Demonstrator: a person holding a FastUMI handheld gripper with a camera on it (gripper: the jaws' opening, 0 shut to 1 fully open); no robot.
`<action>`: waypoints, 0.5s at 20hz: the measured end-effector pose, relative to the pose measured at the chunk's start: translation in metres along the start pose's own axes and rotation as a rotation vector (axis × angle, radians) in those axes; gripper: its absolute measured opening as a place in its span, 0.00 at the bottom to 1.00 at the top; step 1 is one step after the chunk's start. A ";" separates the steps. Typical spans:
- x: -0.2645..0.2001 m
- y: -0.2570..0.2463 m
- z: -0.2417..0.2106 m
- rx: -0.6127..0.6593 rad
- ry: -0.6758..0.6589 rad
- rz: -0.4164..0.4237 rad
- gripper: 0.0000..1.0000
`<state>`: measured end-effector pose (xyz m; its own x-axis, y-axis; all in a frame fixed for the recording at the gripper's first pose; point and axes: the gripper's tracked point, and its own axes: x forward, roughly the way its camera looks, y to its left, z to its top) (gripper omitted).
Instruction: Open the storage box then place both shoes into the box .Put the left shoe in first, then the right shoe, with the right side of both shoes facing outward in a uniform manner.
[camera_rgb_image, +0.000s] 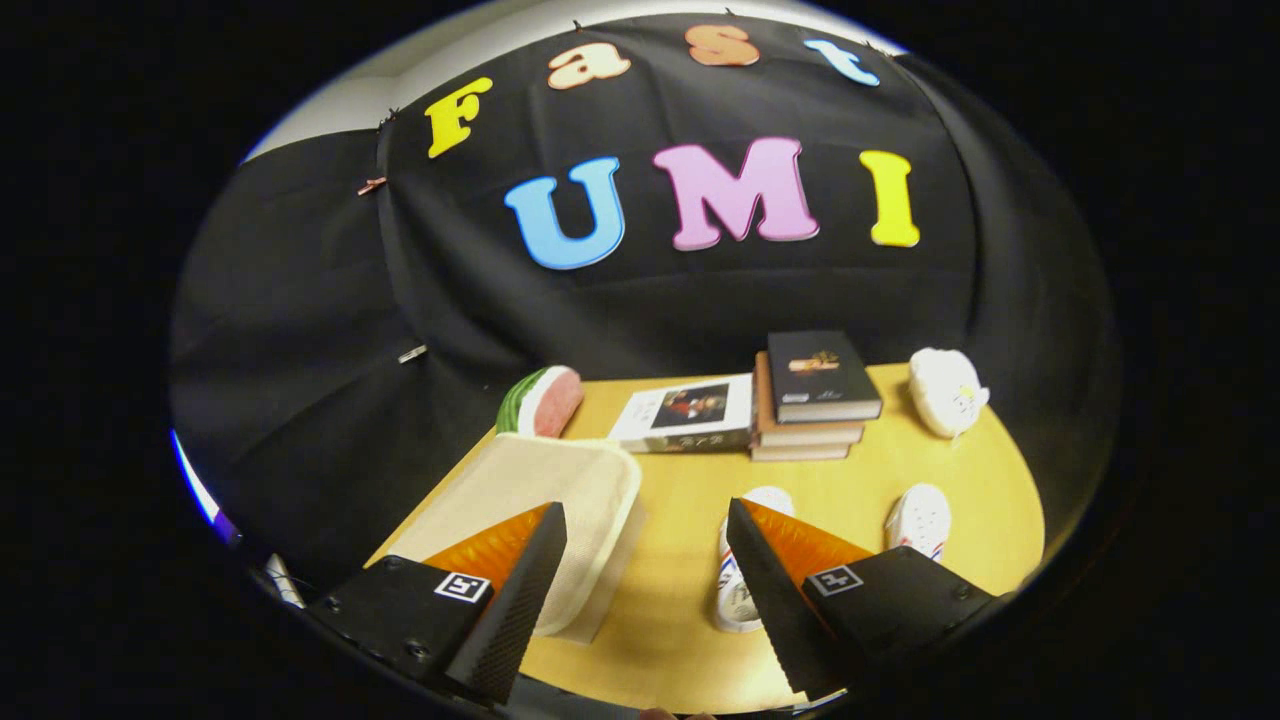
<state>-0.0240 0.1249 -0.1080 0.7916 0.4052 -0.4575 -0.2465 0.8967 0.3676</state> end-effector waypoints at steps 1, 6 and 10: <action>0.003 0.006 -0.012 0.020 0.047 0.033 0.99; 0.021 0.044 -0.054 0.171 0.232 0.180 0.98; 0.042 0.048 -0.080 0.264 0.345 0.196 0.98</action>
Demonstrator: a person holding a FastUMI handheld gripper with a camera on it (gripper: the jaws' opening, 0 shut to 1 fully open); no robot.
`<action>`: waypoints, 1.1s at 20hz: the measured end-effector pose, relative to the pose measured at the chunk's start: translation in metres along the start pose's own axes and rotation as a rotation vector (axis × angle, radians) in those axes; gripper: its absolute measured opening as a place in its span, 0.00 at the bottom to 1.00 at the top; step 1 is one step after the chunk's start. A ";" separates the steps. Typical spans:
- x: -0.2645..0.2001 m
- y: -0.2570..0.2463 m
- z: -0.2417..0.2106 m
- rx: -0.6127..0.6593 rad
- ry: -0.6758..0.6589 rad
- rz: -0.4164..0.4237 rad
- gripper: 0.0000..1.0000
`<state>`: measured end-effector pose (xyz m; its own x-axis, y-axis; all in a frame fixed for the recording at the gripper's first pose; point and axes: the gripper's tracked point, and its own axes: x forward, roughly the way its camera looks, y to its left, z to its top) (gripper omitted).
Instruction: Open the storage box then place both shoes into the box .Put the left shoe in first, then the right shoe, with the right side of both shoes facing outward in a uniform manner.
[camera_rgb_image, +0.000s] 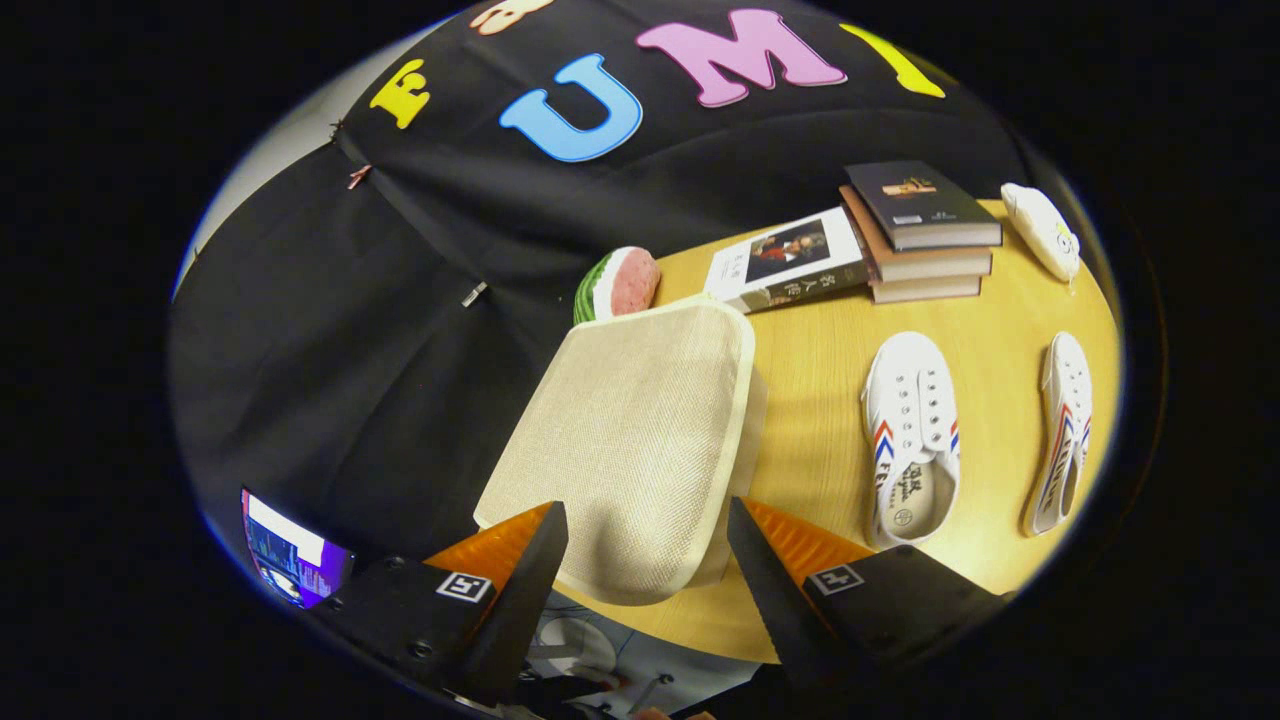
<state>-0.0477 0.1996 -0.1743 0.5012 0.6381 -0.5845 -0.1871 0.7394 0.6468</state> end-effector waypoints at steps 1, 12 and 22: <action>0.007 -0.003 -0.001 0.037 0.014 0.002 0.99; 0.038 -0.003 -0.019 0.291 0.184 0.110 0.96; 0.026 0.002 -0.012 0.344 0.234 0.116 0.24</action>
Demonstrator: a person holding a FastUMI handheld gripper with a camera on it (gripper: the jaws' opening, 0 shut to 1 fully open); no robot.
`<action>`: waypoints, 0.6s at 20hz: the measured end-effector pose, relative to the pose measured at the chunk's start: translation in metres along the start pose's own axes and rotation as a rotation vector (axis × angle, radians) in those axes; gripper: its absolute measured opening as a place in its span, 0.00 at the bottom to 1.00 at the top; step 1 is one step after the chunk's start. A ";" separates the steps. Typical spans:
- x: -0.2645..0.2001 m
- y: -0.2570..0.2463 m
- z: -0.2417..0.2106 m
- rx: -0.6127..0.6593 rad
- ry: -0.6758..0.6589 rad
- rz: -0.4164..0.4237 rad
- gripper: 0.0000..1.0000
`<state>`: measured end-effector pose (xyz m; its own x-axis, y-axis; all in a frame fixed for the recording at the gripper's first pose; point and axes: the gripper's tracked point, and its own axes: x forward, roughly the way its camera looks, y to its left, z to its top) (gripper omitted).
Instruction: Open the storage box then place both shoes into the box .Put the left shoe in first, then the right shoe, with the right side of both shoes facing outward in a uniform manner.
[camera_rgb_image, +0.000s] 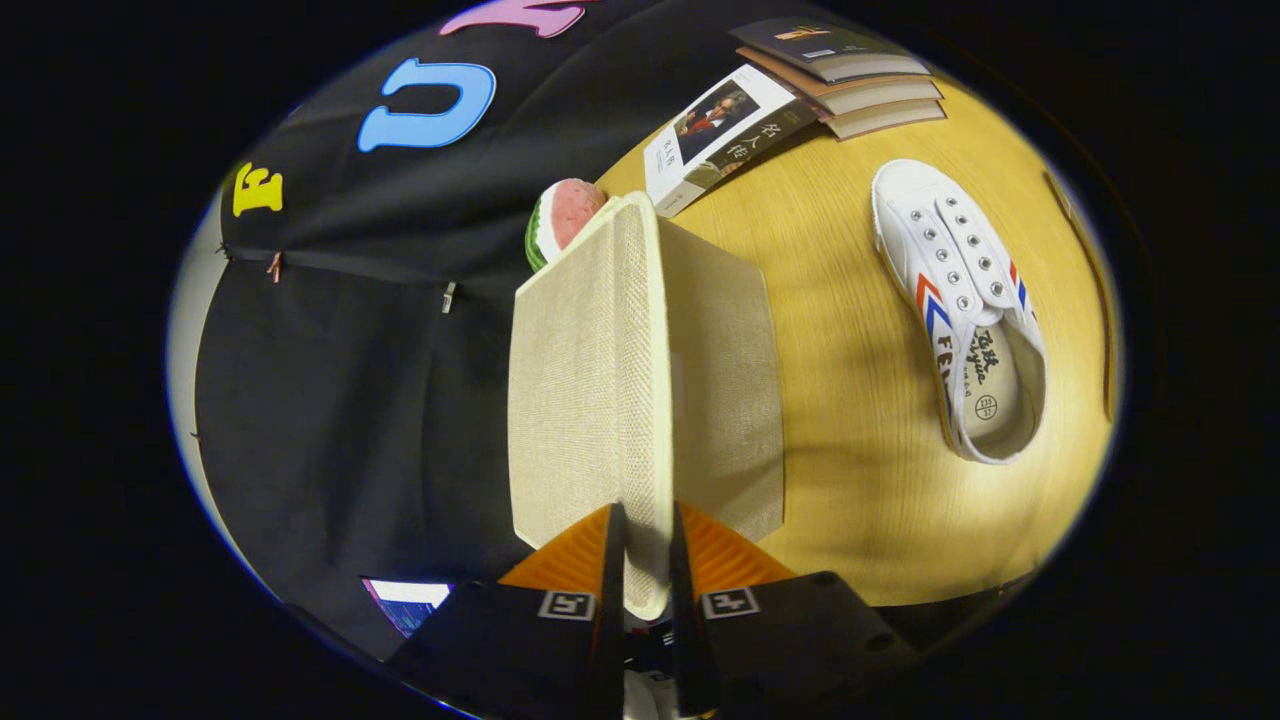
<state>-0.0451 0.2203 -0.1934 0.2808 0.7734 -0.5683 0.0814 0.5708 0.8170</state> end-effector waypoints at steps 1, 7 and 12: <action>-0.003 0.002 0.001 -0.027 -0.011 0.004 0.14; -0.009 0.023 0.002 -0.117 -0.030 0.024 0.07; -0.022 0.064 0.007 -0.183 -0.042 0.073 0.07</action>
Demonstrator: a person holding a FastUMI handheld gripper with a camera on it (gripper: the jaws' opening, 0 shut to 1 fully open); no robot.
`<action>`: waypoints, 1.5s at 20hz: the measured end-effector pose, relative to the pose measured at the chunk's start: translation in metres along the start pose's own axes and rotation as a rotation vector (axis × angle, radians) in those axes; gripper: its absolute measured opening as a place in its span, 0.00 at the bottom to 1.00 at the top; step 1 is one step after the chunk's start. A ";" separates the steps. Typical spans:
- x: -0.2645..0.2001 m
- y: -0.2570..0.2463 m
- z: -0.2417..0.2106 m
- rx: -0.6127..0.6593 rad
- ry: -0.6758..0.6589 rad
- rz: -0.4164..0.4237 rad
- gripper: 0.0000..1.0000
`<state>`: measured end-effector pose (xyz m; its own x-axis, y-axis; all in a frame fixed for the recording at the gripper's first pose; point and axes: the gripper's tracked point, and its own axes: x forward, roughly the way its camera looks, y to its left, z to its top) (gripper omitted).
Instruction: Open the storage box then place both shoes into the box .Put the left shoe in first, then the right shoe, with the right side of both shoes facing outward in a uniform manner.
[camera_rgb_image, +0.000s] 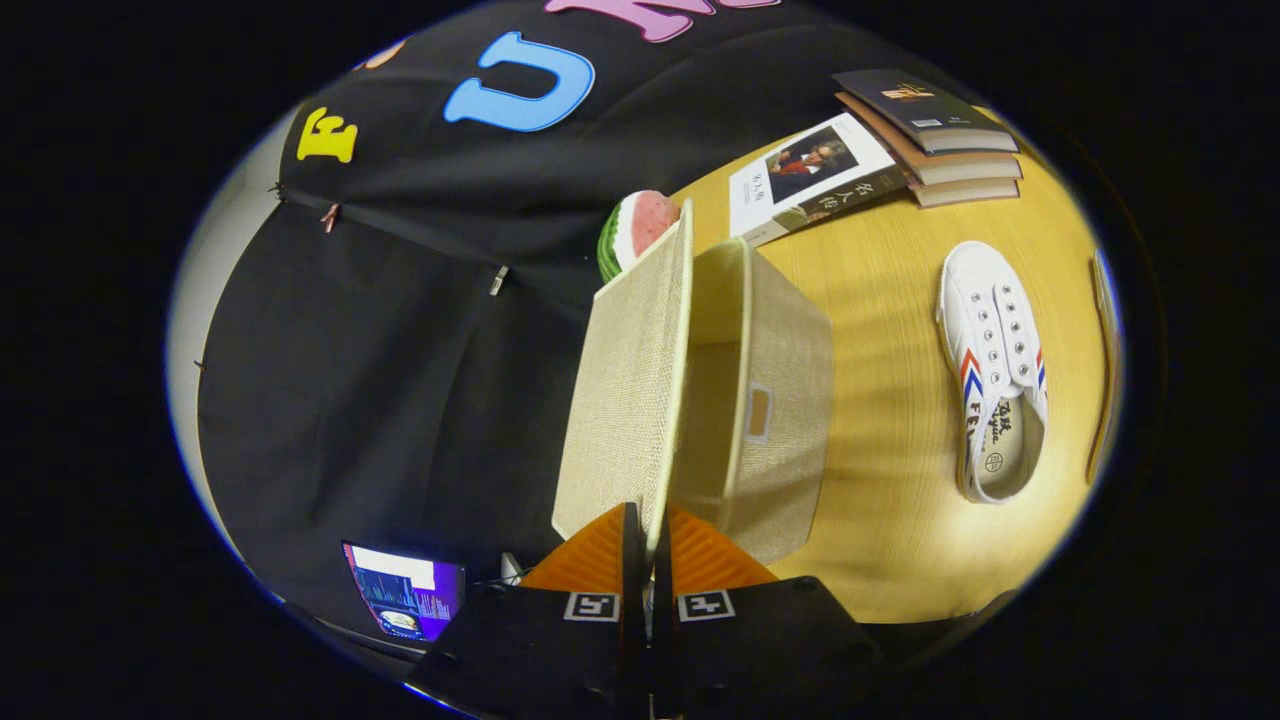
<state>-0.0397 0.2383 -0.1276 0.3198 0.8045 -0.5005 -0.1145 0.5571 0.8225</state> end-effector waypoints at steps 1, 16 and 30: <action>-0.002 0.009 0.002 -0.027 -0.005 0.005 0.07; 0.052 0.184 0.002 -0.258 0.017 0.179 0.07; 0.188 0.246 -0.040 -0.319 0.081 0.124 0.08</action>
<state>-0.0455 0.5352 -0.0300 0.2105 0.8768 -0.4324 -0.4398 0.4799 0.7591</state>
